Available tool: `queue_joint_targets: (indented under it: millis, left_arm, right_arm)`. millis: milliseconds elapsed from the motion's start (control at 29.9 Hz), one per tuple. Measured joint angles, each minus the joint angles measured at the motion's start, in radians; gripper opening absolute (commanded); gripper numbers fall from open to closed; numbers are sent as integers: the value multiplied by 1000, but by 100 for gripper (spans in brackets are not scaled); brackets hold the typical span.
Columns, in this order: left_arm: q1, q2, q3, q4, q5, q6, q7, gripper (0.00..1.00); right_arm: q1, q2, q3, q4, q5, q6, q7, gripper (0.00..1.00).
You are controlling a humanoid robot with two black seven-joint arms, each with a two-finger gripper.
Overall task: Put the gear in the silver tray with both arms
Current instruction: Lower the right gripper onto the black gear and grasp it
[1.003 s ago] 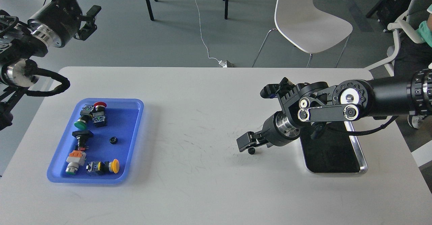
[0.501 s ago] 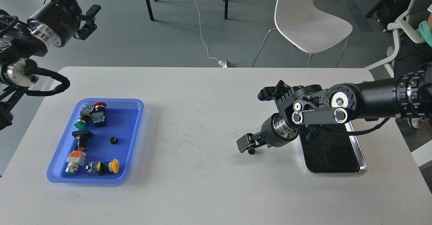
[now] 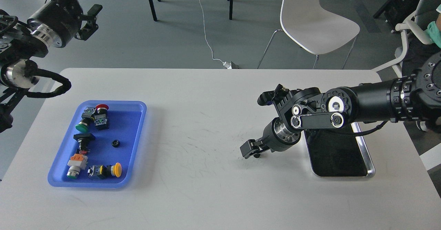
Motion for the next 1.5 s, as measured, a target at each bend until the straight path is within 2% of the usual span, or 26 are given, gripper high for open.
queue_joint_targets:
  millis: [401, 635, 836, 1070, 1136, 1304, 1437, 1504]
  left_arm:
    - [2, 0, -6, 0, -1, -1, -2, 97]
    - [2, 0, -7, 0, -2, -1, -2, 97]
    - [2, 0, -8, 0, -2, -1, -2, 97]
    - [2, 0, -19, 0, -2, -1, -2, 97]
    - [2, 0, -20, 0, -2, -1, -2, 97]
    - [3, 0, -20, 0, -2, -1, -2, 97]
    - [2, 0, -20, 0, -2, -1, -2, 97]
    - [2, 0, -20, 0, -2, -2, -1, 97]
  right_arm:
    - [-6, 68, -32, -47, 0, 6, -9, 76]
    - [-8, 84, -35, -60, 0, 9, -12, 66]
    - [-9, 85, -53, -67, 0, 9, -12, 53]
    - [-9, 85, -63, -66, -2, 10, -12, 46]
    - [-8, 85, -63, -66, -2, 15, -12, 42]
    - [-6, 85, -63, -66, -2, 17, -12, 23]
    - [-1, 85, -61, -68, -3, 21, -12, 2]
    - [2, 85, -61, -68, -4, 22, -12, 2]
